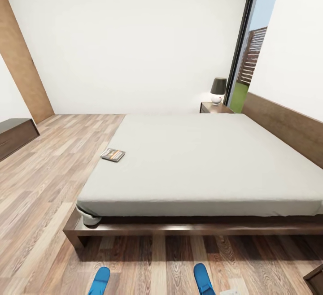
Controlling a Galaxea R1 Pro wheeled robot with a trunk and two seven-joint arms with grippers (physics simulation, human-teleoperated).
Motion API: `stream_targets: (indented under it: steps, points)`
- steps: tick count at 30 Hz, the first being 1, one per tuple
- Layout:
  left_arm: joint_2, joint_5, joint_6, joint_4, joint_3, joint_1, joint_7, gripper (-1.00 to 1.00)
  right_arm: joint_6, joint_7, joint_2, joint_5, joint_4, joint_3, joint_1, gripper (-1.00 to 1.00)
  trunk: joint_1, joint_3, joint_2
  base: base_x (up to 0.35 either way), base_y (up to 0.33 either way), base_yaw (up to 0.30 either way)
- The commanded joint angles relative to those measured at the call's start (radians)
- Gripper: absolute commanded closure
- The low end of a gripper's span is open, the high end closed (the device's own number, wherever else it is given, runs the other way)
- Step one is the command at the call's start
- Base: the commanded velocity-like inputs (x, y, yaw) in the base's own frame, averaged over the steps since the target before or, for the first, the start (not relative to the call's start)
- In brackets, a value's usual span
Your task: In the bedroom, move the book from the bed onto either nightstand, and place the two sandals side by side next to the bed.
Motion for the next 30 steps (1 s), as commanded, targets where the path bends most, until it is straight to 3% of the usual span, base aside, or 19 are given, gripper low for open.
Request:
stream_targets:
  steps: [1,20,30]
  points:
    - [0.000,0.005,-0.002,0.000,-0.009,0.000,0.004,1.00,0.006,-0.001,-0.001,-0.001,-0.002,0.004,0.000,1.00,0.004,-0.004,-0.008,0.000,0.000,0.000]
    - [0.008,0.006,0.012,0.000,-0.011,0.000,0.007,1.00,0.017,-0.013,0.000,-0.013,-0.002,-0.003,-0.002,1.00,0.077,-0.064,-0.141,0.000,0.000,0.000]
    - [0.009,0.009,0.012,-0.001,-0.009,-0.001,0.009,1.00,0.131,-0.114,0.007,-0.016,-0.005,-0.023,-0.018,1.00,0.115,-0.095,-0.211,0.000,0.000,0.000]
